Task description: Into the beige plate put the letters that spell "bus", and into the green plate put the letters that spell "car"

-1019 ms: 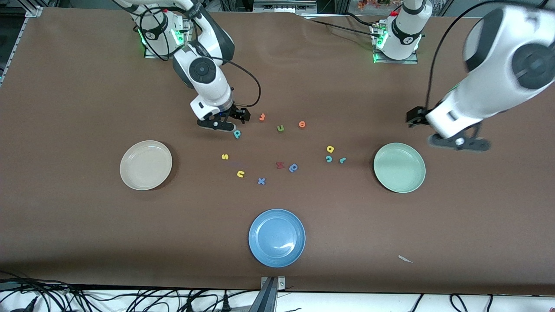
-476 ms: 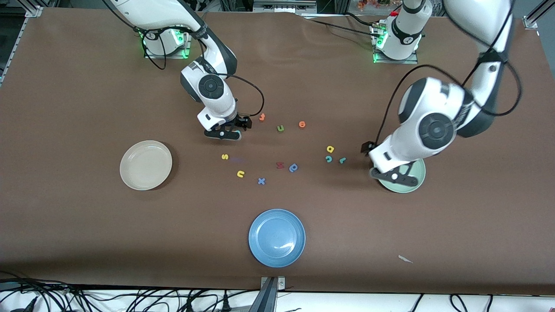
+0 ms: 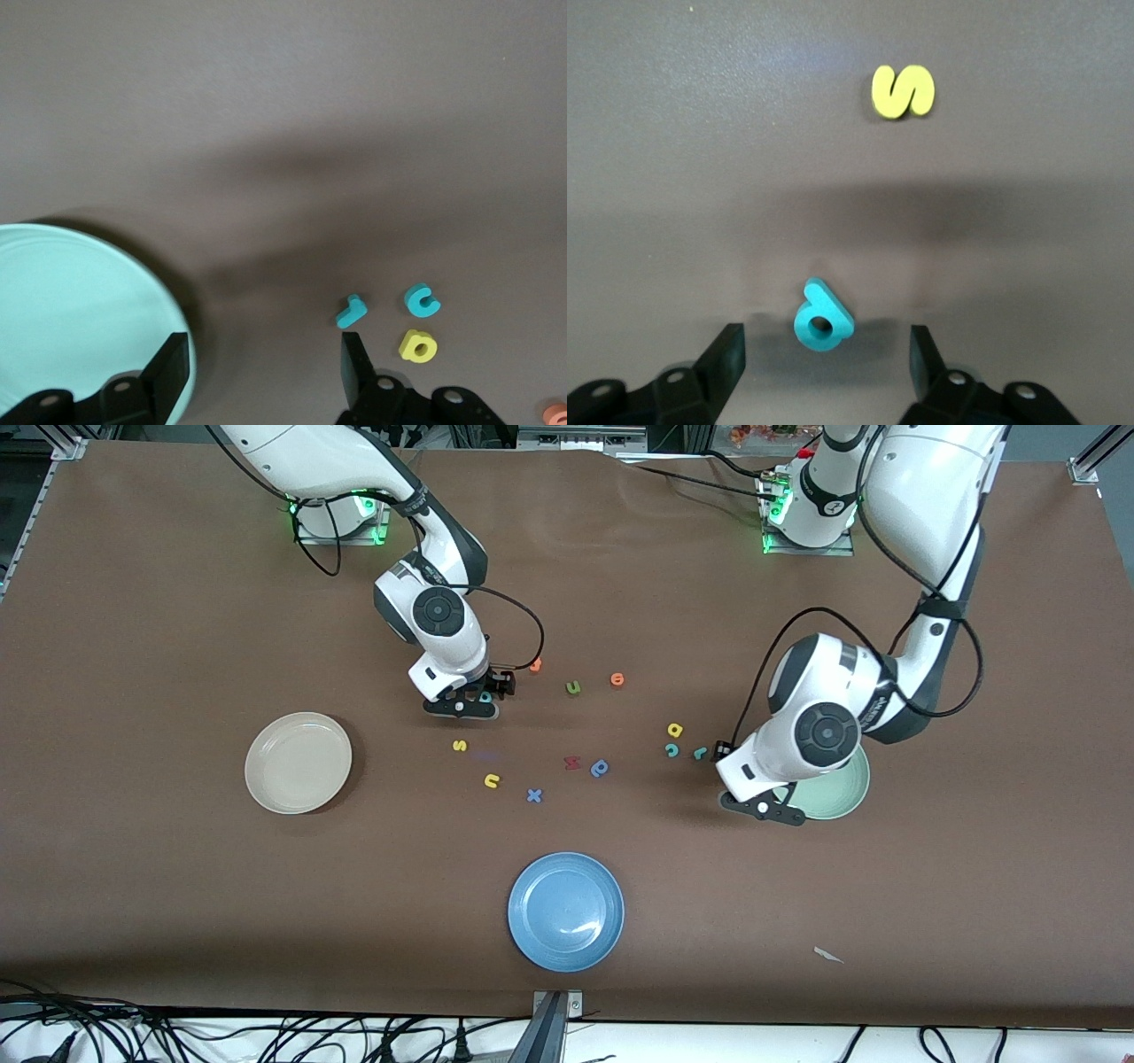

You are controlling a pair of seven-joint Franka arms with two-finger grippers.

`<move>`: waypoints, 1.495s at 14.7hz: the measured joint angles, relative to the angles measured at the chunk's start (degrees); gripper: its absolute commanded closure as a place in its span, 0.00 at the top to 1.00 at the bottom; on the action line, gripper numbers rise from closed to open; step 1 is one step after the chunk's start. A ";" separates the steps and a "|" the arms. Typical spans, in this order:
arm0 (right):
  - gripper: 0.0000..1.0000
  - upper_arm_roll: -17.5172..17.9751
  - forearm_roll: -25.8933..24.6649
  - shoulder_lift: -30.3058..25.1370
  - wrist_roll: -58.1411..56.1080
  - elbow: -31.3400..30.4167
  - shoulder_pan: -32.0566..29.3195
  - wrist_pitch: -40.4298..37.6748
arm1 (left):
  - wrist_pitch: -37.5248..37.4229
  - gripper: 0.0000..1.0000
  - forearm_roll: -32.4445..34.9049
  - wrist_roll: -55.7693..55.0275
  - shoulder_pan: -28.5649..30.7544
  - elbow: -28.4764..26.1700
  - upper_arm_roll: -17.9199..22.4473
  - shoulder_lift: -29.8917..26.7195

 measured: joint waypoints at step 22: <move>0.32 -0.05 -2.61 1.32 0.00 0.39 -0.24 2.34 | 18.72 0.46 0.60 24.60 -2.79 -13.61 -1.59 1.75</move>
